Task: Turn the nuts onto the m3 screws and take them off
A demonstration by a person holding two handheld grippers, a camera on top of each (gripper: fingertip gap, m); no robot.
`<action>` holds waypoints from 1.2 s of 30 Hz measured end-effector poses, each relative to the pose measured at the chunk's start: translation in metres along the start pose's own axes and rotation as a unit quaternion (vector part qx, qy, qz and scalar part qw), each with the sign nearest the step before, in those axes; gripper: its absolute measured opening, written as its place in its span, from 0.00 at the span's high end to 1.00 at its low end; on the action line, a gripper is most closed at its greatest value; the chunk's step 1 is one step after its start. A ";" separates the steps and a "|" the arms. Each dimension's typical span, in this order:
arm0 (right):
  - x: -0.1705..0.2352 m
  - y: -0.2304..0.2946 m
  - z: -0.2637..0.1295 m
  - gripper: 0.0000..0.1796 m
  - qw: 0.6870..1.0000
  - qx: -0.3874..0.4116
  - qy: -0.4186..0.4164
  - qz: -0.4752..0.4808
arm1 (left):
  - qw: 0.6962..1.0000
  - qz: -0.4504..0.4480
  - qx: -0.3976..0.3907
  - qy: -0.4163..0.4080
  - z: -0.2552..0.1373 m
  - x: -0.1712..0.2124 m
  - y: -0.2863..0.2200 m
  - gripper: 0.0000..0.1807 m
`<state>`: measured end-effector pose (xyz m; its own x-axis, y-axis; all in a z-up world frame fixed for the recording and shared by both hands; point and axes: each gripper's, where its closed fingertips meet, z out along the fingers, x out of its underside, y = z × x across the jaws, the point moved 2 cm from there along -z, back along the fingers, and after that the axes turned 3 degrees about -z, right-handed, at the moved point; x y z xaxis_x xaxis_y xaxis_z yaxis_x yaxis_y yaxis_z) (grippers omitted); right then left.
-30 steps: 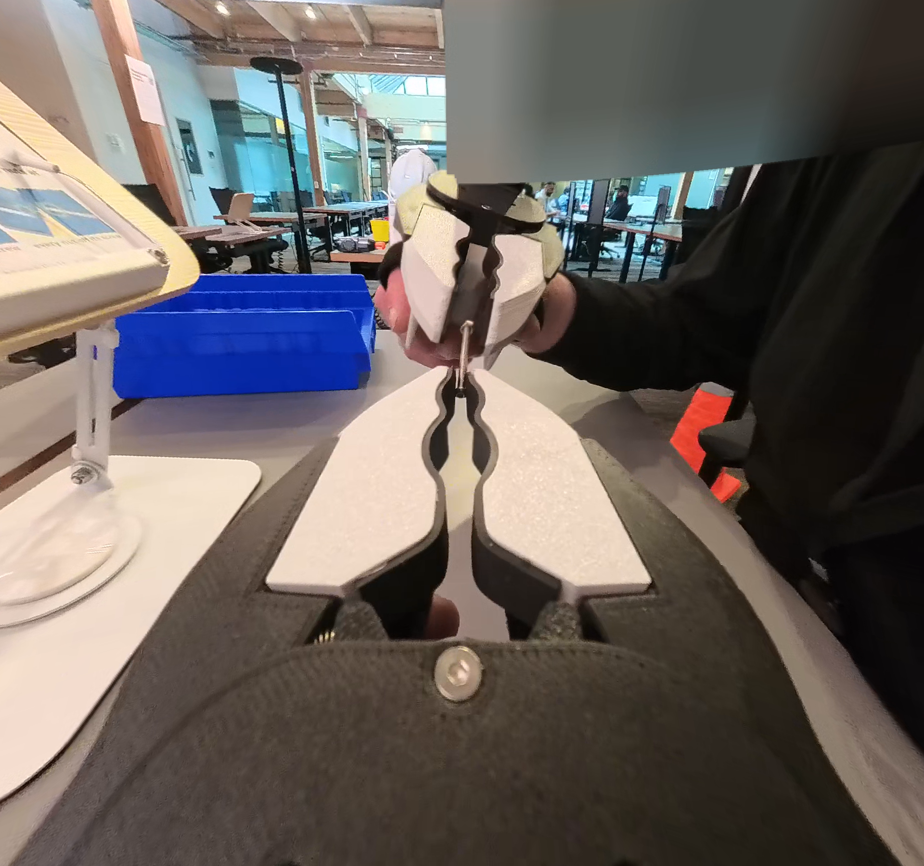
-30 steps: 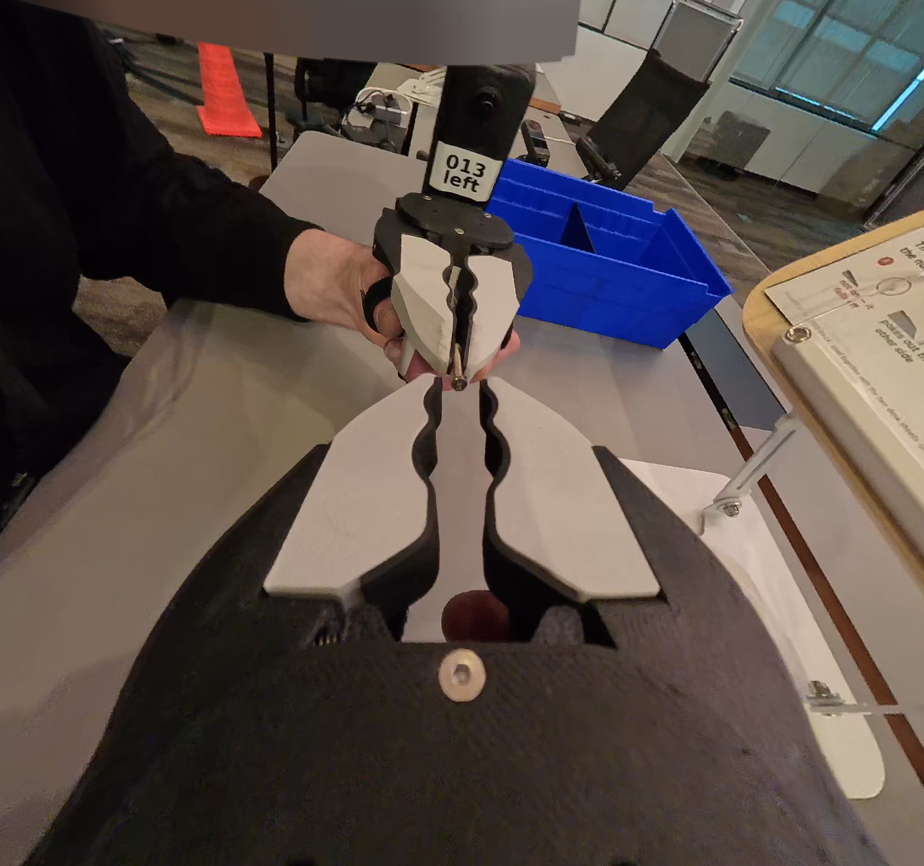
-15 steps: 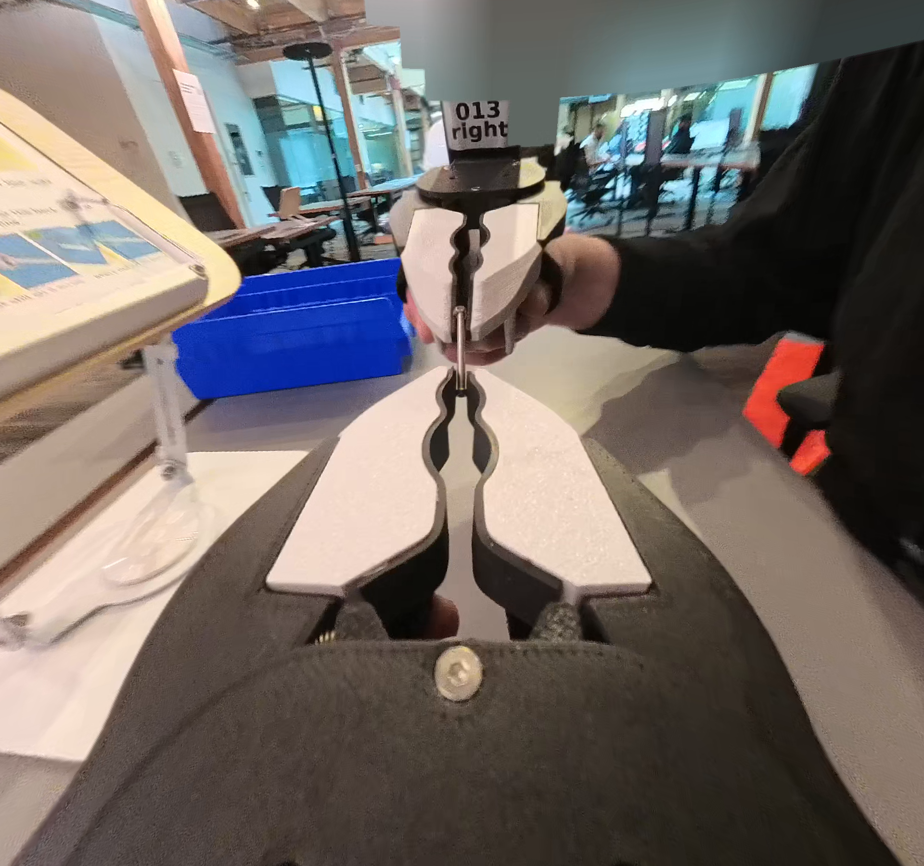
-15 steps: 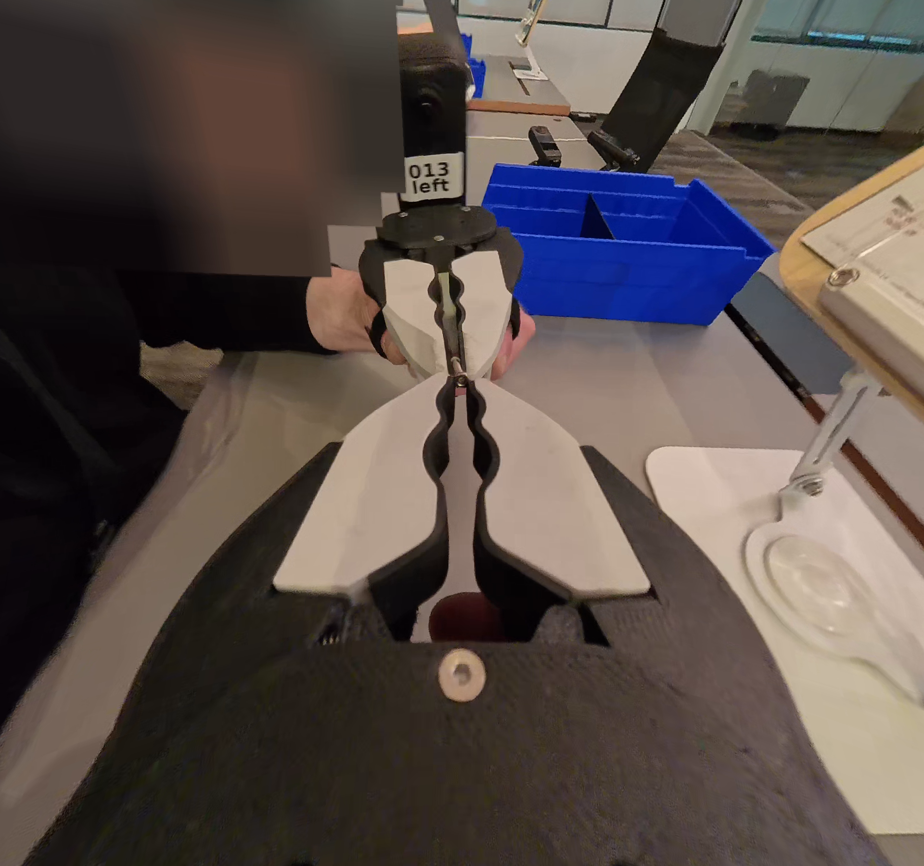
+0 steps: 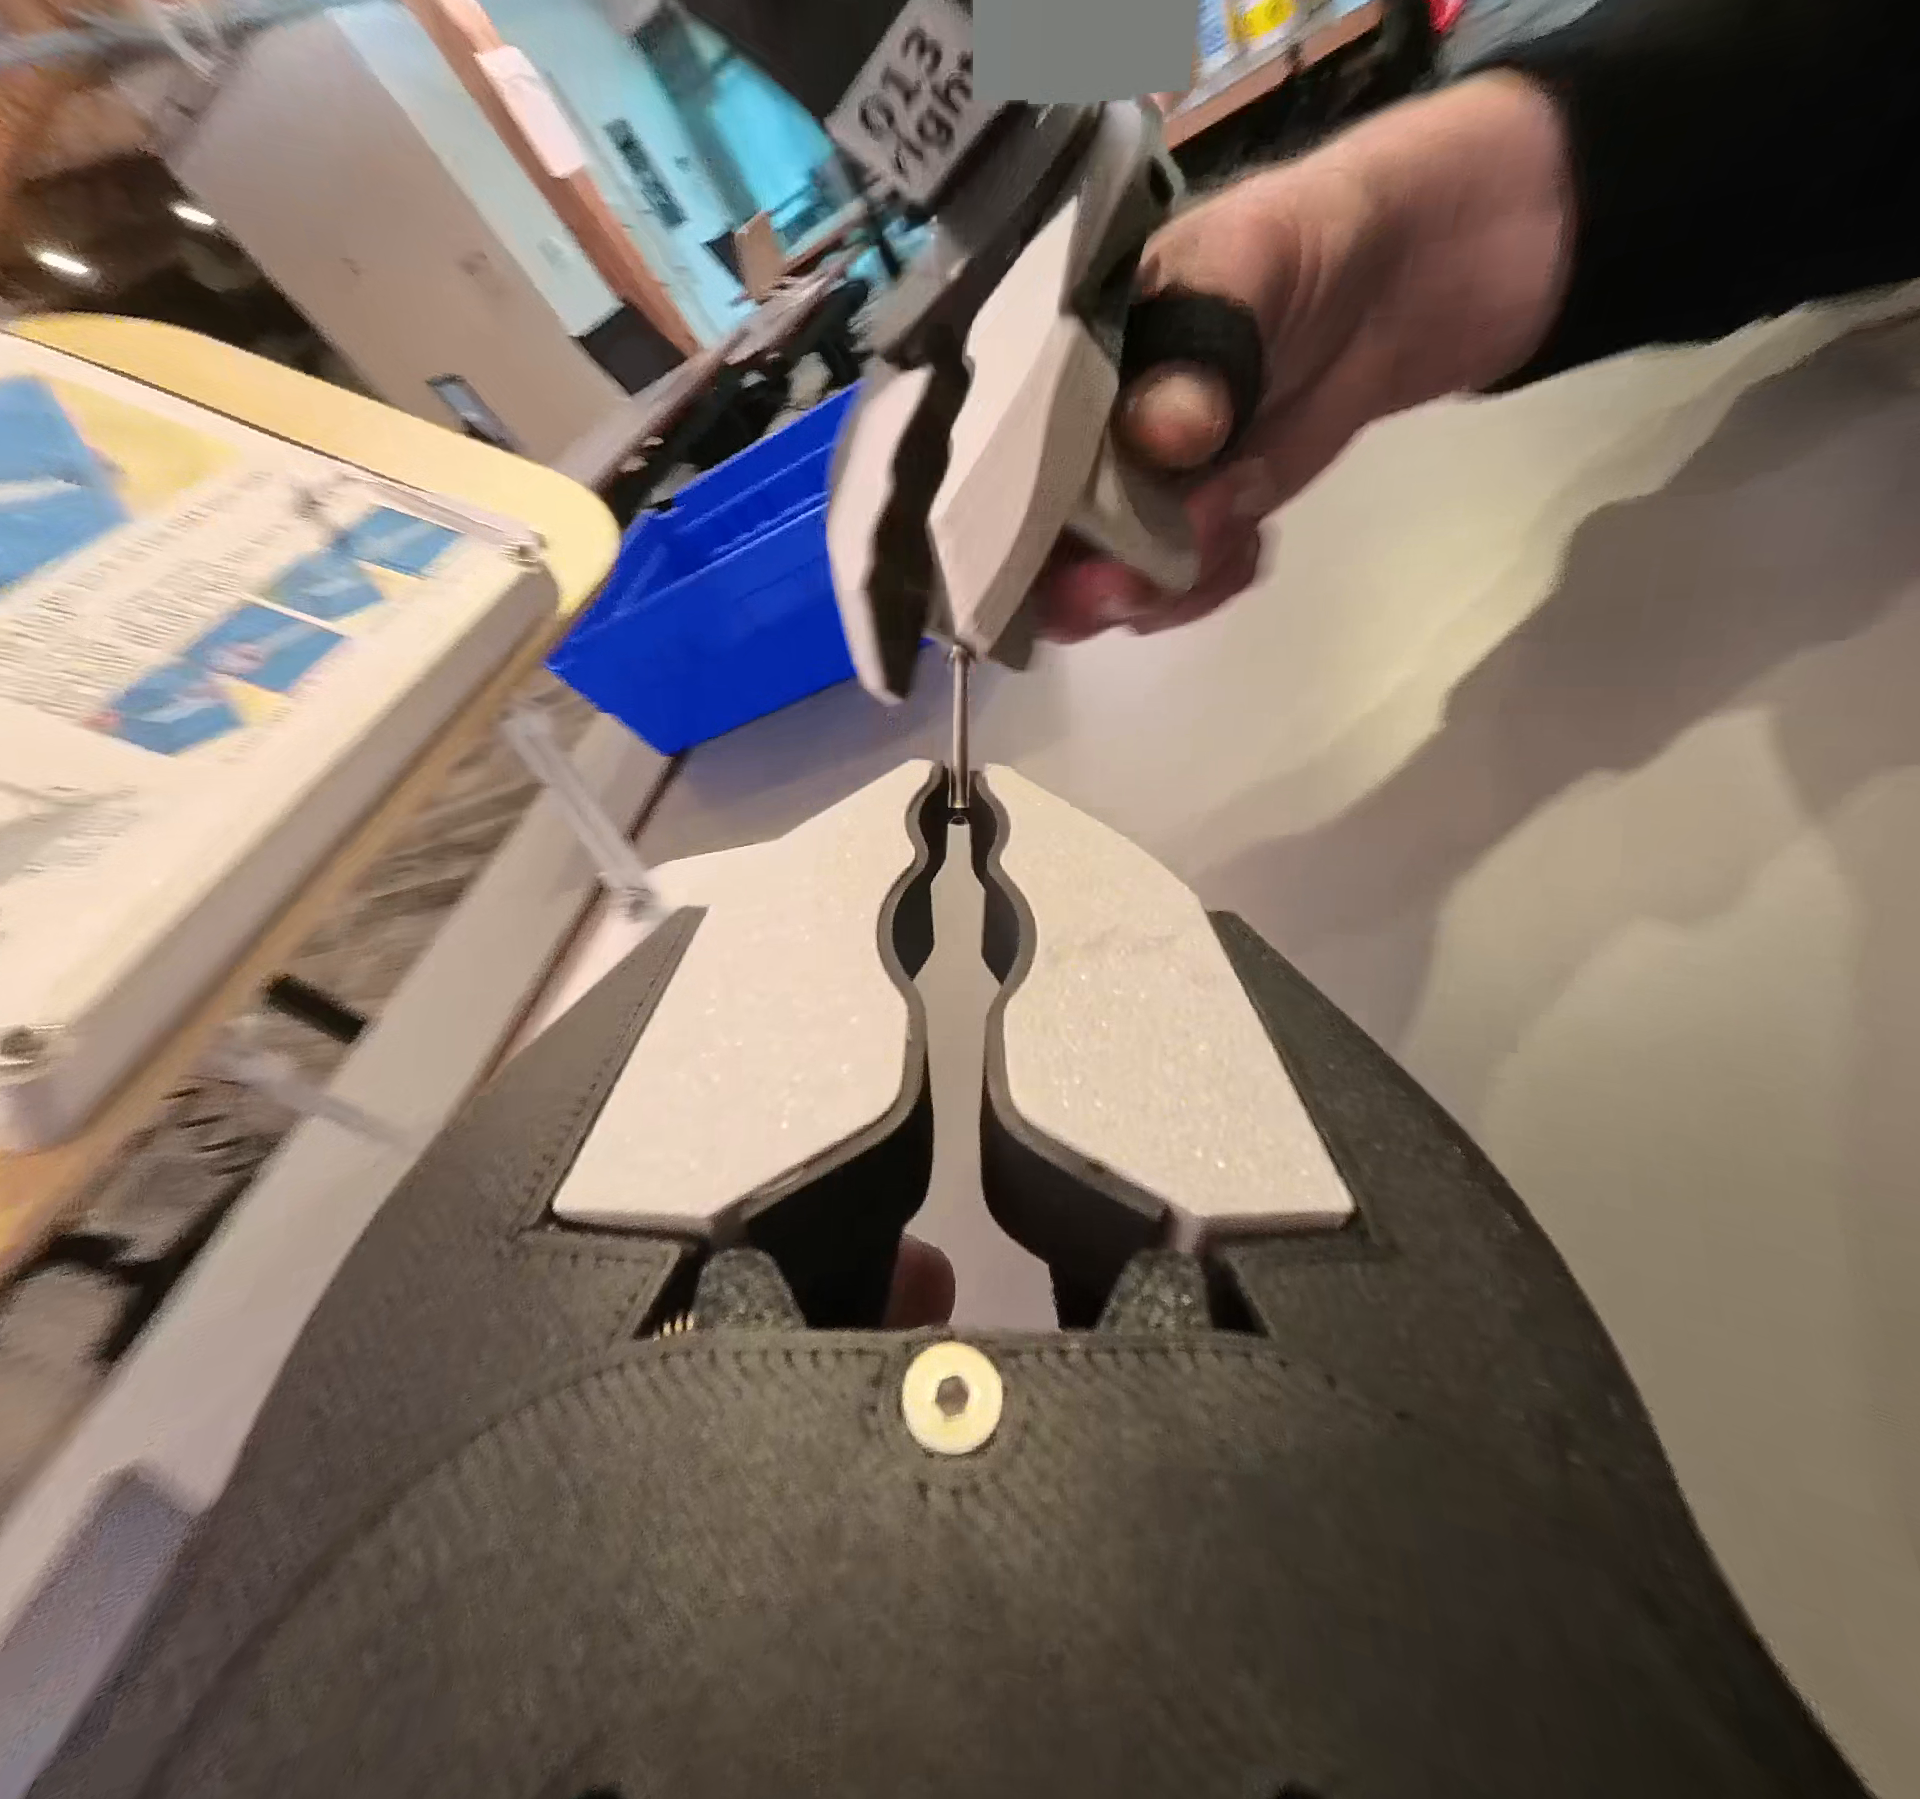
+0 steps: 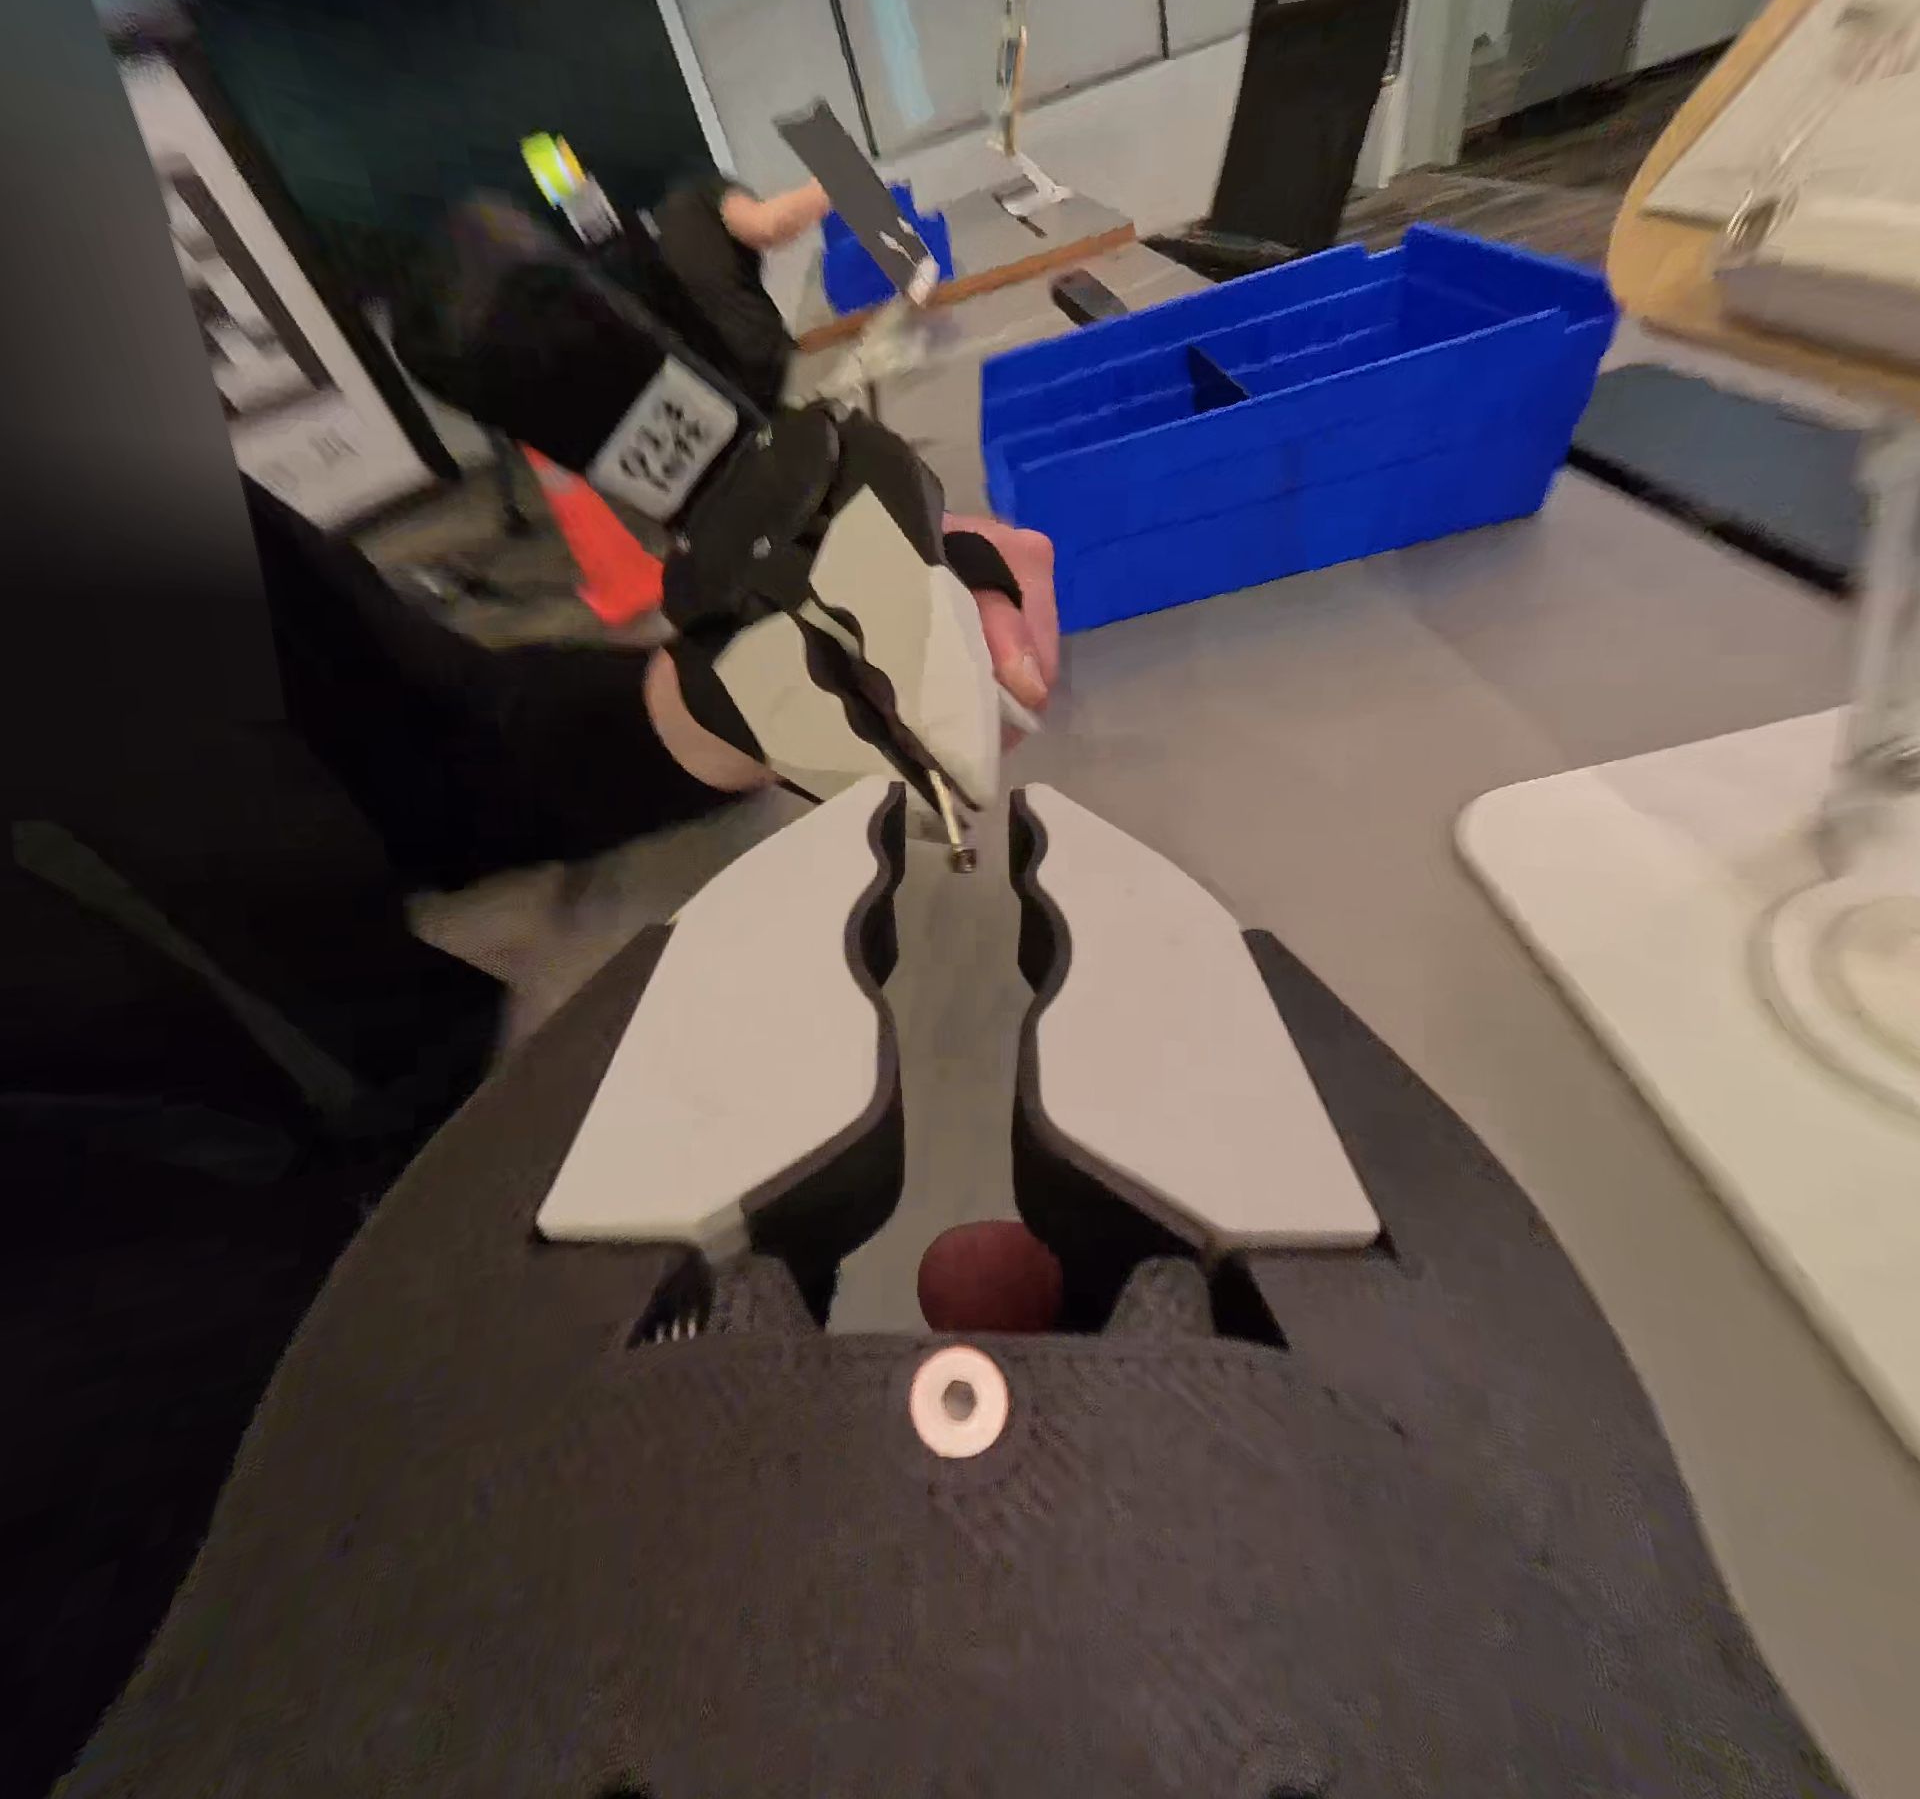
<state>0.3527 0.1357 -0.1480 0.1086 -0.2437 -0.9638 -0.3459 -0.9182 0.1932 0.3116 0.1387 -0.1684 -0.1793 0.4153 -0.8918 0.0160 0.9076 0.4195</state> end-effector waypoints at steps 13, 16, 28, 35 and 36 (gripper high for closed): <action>-0.009 0.010 0.001 0.91 0.964 0.001 0.069 -0.255 | 0.964 -0.213 0.115 -0.114 -0.011 -0.011 0.006 0.98; -0.009 0.010 0.003 0.94 0.958 -0.002 0.081 -0.274 | 0.955 -0.234 0.137 -0.119 -0.010 -0.010 0.004 0.98; -0.010 0.005 0.001 0.97 0.989 -0.023 0.033 -0.143 | 0.983 -0.145 0.079 -0.079 -0.004 -0.007 0.003 0.98; -0.008 -0.002 -0.002 0.97 0.996 -0.038 -0.040 0.076 | 0.999 0.012 -0.030 -0.015 -0.001 -0.006 0.009 0.98; -0.007 -0.002 -0.002 0.97 0.992 -0.041 -0.051 0.105 | 0.999 0.033 -0.041 -0.003 -0.001 -0.005 0.009 0.98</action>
<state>0.3547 0.1388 -0.1417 -0.0544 -0.4028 -0.9137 -0.2741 -0.8738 0.4016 0.3122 0.1449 -0.1597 -0.1742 0.4753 -0.8624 -0.0537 0.8699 0.4902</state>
